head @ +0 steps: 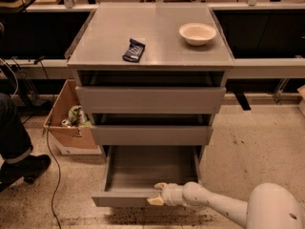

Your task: Close bottom drawer

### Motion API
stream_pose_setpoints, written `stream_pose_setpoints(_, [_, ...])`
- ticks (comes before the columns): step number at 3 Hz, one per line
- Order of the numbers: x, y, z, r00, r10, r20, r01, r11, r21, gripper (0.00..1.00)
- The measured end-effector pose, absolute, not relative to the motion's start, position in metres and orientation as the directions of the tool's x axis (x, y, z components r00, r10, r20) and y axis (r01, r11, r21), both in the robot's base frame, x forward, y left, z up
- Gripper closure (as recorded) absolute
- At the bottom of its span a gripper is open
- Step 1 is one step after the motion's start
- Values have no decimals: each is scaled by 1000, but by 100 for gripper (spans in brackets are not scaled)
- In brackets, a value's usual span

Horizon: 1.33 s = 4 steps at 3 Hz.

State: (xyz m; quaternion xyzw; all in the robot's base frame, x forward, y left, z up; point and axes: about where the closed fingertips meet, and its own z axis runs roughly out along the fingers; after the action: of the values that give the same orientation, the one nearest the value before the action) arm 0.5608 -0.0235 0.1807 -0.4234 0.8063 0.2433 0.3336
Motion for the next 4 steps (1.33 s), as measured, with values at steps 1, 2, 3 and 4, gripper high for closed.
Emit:
stream_pose_setpoints(1, [582, -13, 190, -388, -520, -760, -851, 519, 79, 77])
stream_pose_setpoints(2, [589, -8, 195, -375, -520, -768, -853, 517, 67, 54])
stream_pose_setpoints(3, [611, 5, 214, -333, -518, -788, -862, 507, 31, 23])
stream_pose_setpoints(4, [647, 19, 251, -254, -515, -819, -870, 492, -40, 0])
